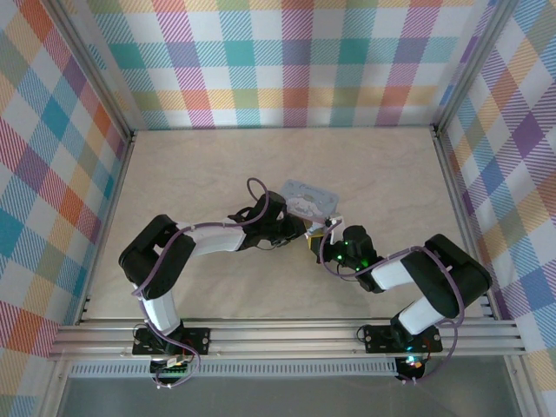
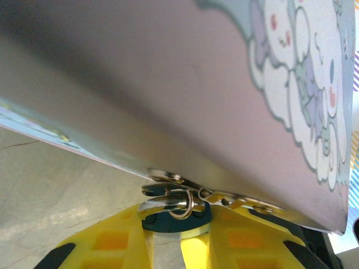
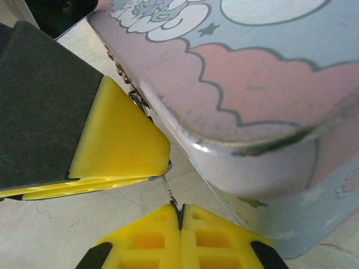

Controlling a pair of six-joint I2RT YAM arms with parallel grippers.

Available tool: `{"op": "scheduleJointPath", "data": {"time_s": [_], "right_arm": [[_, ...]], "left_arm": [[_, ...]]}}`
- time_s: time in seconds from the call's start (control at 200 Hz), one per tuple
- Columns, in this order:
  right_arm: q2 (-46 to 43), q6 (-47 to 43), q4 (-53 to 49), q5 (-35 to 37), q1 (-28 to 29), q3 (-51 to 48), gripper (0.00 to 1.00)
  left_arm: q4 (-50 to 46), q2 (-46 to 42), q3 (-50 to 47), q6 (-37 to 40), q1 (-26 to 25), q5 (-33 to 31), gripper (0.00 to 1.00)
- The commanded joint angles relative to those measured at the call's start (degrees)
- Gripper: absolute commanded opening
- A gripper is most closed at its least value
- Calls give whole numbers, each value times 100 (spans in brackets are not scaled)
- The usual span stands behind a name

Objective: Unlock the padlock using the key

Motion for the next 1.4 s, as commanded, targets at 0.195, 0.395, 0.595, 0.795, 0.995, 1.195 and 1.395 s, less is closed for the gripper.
{"op": "scheduleJointPath", "data": {"time_s": [0.195,0.395,0.595,0.795,0.995,1.195,1.395], "right_arm": [[-38,122,314,72,13,134,0],[-189,164,221,59,13,213,0],[-220,270,247,-42,13,297,0],[-246,335,278,-136,14,433,0],[-115,374,443,-268,15,516,0],[-204,27,330,-171,15,573,0],[-190,-435,98,204,13,600,0]], "left_arm": [[-1,-351,200,-26,-174,338,16],[25,-309,179,-38,-193,337,16],[60,-306,158,-48,-224,329,16],[116,-293,127,-93,-240,329,16],[166,-288,153,-131,-233,379,16],[103,-275,186,-169,-241,411,17],[8,-279,239,-180,-248,445,16]]}}
